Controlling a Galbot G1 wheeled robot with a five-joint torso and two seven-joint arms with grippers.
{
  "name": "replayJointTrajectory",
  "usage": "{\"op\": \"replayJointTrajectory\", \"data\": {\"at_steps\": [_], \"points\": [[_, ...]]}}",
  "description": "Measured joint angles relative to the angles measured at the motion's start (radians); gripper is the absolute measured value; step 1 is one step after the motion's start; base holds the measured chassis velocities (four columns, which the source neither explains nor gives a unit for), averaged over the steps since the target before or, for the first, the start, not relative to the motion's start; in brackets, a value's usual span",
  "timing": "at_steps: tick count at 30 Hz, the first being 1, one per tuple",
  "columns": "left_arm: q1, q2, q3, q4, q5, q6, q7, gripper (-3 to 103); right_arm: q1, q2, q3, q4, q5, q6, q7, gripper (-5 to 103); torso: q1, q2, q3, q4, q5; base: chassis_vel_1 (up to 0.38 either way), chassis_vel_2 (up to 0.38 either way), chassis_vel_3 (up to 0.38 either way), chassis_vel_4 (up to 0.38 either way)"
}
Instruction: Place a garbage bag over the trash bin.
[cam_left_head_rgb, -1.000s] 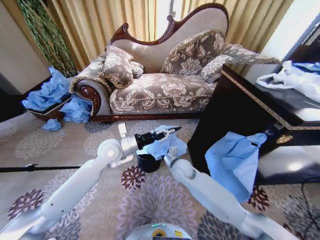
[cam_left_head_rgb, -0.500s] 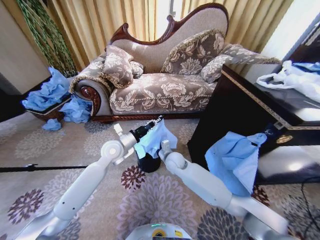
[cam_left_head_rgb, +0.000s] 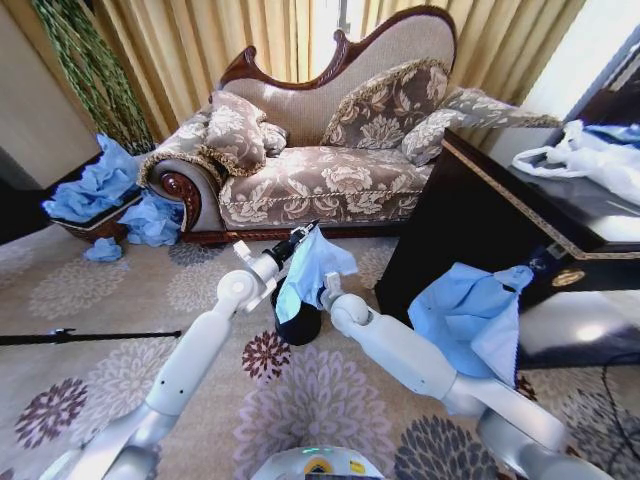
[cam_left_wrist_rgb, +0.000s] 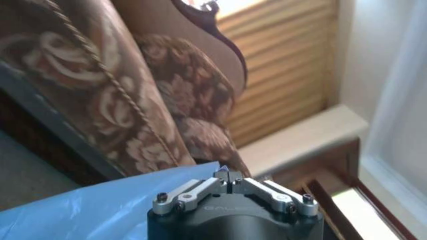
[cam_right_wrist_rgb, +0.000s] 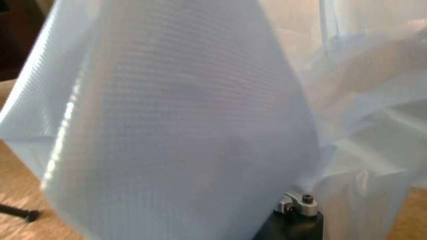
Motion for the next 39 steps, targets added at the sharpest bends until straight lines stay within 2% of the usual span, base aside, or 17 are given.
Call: {"op": "replayJointTrajectory", "data": {"at_steps": [6, 11, 12, 14, 18, 21, 29, 39], "points": [[0.043, -0.004, -0.062, 0.007, 0.0, -0.002, 0.008, 0, 0.039, 0.035, -0.04, -0.034, 0.017, -0.036, -0.011, 0, 0.0, 0.0, 0.0, 0.0001, 0.0, 0.0, 0.0, 0.0, 0.0], [0.071, -0.017, -0.116, 0.013, -0.01, -0.003, 0.015, 0, 0.085, 0.081, -0.057, -0.063, 0.134, -0.112, 0.046, 0, 0.0, 0.0, 0.0, -0.0003, -0.0001, 0.0, 0.0, 0.0, 0.0], [0.071, -0.017, -0.116, 0.013, -0.01, -0.003, 0.015, 0, 0.085, 0.081, -0.057, -0.063, 0.134, -0.112, 0.046, 0, 0.0, 0.0, 0.0, -0.0003, -0.0001, 0.0, 0.0, 0.0, 0.0], [0.084, -0.024, -0.132, 0.013, -0.014, -0.004, 0.014, 0, 0.095, 0.115, -0.037, -0.083, 0.205, -0.15, 0.081, 0, 0.0, 0.0, 0.0, -0.0001, 0.0, 0.0, 0.0, 0.0, 0.0], [0.101, -0.034, -0.149, 0.008, -0.014, -0.007, 0.013, 0, 0.099, 0.149, -0.016, -0.109, 0.265, -0.183, 0.114, 0, 0.0, 0.0, 0.0, -0.0002, -0.0001, 0.0, 0.0, 0.0, 0.0], [0.129, -0.052, -0.177, -0.003, -0.014, -0.009, 0.012, 0, 0.101, 0.204, 0.021, -0.164, 0.351, -0.228, 0.161, 0, 0.0, 0.0, 0.0, -0.0001, -0.0001, 0.0, 0.0, 0.0, 0.0], [0.154, -0.067, -0.207, -0.007, -0.012, -0.017, 0.006, 0, 0.105, 0.243, 0.053, -0.234, 0.432, -0.282, 0.199, 0, 0.0, 0.0, 0.0, -0.0003, 0.0001, 0.0, 0.0, 0.0, 0.0], [0.187, -0.083, -0.233, 0.031, 0.015, -0.036, -0.003, 0, 0.082, 0.251, 0.051, -0.263, 0.436, -0.317, 0.209, 0, 0.0, 0.0, 0.0, 0.0, 0.0001, 0.0, 0.0, 0.0, 0.0]]}}
